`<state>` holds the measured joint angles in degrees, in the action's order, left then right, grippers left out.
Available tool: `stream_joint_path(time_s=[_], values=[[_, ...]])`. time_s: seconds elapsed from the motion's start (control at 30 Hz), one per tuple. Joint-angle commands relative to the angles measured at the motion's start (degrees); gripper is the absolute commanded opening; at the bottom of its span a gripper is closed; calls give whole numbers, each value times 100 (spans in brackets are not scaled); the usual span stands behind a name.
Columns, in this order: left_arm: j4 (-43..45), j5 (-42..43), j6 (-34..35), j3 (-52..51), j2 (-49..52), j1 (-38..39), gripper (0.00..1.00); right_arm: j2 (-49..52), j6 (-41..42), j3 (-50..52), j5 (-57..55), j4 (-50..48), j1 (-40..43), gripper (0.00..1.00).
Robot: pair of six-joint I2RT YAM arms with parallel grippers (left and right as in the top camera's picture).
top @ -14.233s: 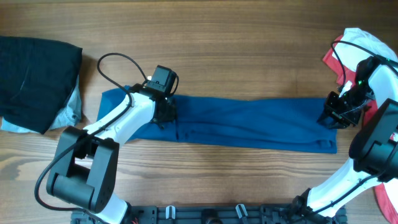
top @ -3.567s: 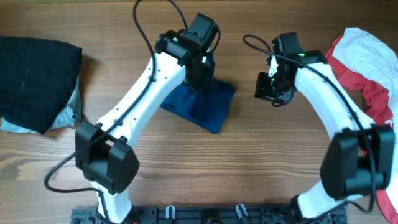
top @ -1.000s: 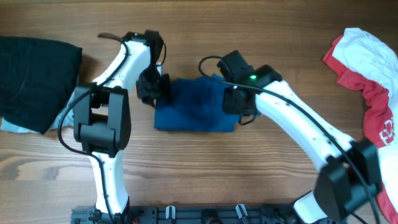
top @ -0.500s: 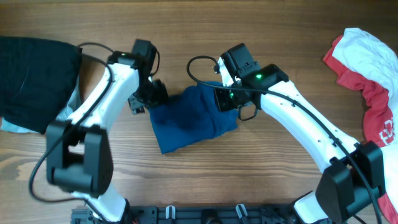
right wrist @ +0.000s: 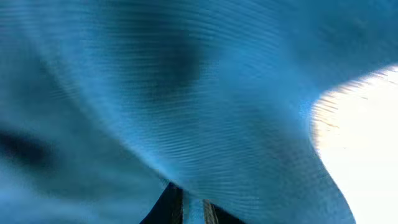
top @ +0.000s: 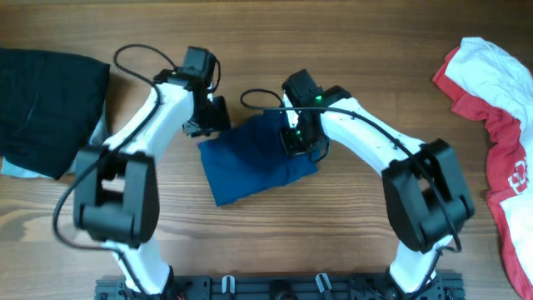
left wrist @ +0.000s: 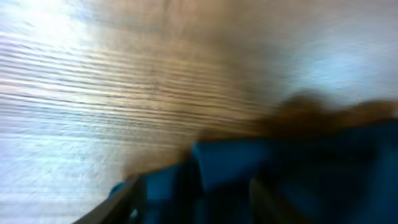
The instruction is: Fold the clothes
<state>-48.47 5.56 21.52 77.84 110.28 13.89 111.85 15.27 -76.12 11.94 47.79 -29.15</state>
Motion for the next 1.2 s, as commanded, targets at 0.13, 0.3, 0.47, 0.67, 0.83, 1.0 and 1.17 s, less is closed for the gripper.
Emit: stream_joint_path(time_s=[0.13, 0.3, 0.47, 0.67, 0.83, 1.0, 1.17], values=[[-691, -92, 85, -17, 750, 9, 11, 28, 870, 0, -1239, 59, 334, 16], [-2039, 15, 339, -17, 748, 15, 4, 28, 166, 0, -988, -313, 852, 19], [-2529, 9, 450, -17, 577, 15, 4, -13, -28, -2, -935, -197, 920, 18], [-2218, -925, 638, 140, -258, -35, 80, -1121, -293, -2, -424, 330, 909, 20], [-1370, -634, -66, 643, -693, -225, 100, -2087, -282, -2, -374, 848, 909, 30], [-501, 1574, -1847, 645, -485, -227, 100, -2245, -284, 0, -374, 1292, 909, 36], [-417, 2472, -2551, 645, 118, -227, 100, -2245, -234, 0, -378, 1357, 909, 36]])
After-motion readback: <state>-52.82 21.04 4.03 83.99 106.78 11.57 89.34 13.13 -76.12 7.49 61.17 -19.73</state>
